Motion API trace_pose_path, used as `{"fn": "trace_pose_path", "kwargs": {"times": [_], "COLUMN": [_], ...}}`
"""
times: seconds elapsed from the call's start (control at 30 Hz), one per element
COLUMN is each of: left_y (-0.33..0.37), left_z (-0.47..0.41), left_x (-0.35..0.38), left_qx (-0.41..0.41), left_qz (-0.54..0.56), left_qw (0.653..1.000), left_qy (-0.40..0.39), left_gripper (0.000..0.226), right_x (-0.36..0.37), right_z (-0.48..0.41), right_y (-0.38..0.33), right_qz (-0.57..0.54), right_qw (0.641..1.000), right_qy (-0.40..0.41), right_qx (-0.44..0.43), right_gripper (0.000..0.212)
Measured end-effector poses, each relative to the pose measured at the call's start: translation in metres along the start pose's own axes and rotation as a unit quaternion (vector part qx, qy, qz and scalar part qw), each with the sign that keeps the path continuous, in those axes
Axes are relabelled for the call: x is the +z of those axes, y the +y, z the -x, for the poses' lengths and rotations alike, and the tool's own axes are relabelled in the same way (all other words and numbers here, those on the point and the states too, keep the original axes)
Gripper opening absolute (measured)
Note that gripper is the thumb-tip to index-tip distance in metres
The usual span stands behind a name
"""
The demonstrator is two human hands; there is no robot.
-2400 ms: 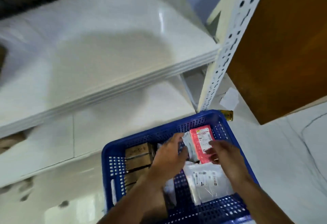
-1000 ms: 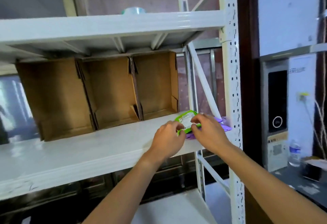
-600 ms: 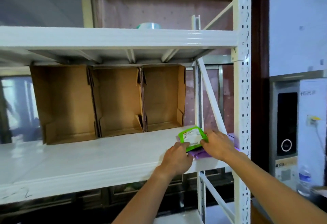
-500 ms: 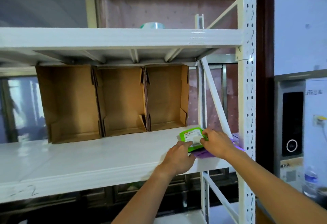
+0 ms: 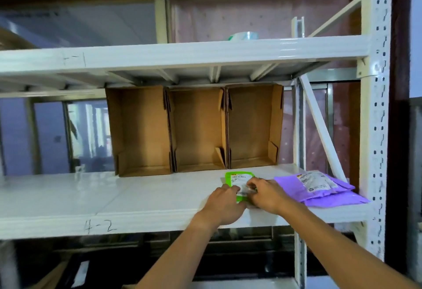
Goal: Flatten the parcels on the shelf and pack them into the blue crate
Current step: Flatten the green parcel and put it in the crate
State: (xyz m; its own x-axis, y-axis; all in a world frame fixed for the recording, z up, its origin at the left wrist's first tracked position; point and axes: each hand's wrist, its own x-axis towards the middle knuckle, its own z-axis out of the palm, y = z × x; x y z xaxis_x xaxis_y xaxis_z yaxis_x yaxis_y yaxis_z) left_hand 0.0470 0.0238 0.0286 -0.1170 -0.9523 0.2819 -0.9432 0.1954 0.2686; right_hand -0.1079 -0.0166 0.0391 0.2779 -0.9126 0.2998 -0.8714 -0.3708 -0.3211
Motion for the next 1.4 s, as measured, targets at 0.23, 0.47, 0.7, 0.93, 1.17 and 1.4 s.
{"fn": "trace_pose_path", "kwargs": {"times": [0.23, 0.47, 0.7, 0.93, 1.17, 1.4], "left_y": [-0.061, -0.110, -0.109, -0.113, -0.119, -0.107], "left_z": [0.018, 0.021, 0.024, 0.018, 0.010, 0.016], "left_x": [-0.027, -0.028, -0.033, -0.033, -0.029, -0.037], "left_qx": [-0.059, -0.042, -0.051, -0.044, -0.047, -0.081], "left_qz": [-0.006, -0.054, -0.062, -0.064, -0.047, 0.025], "left_qw": [0.996, 0.997, 0.995, 0.994, 0.994, 0.994], "left_qy": [0.062, 0.017, -0.054, -0.078, -0.086, -0.066], "left_gripper": [0.045, 0.052, 0.059, 0.064, 0.066, 0.058], "right_x": [0.031, 0.048, 0.047, 0.073, 0.069, 0.074], "right_z": [-0.008, -0.020, -0.050, -0.074, -0.080, -0.074], "right_y": [-0.058, -0.092, -0.119, -0.126, -0.126, -0.121], "right_qz": [-0.062, -0.088, -0.039, -0.096, -0.046, -0.089], "right_qw": [0.996, 0.992, 0.994, 0.989, 0.981, 0.987], "right_qy": [-0.020, -0.015, -0.016, -0.102, -0.178, -0.120], "right_qx": [-0.068, -0.085, -0.100, -0.056, -0.067, -0.052], "right_gripper": [0.037, 0.025, 0.037, 0.044, 0.066, 0.067]}}
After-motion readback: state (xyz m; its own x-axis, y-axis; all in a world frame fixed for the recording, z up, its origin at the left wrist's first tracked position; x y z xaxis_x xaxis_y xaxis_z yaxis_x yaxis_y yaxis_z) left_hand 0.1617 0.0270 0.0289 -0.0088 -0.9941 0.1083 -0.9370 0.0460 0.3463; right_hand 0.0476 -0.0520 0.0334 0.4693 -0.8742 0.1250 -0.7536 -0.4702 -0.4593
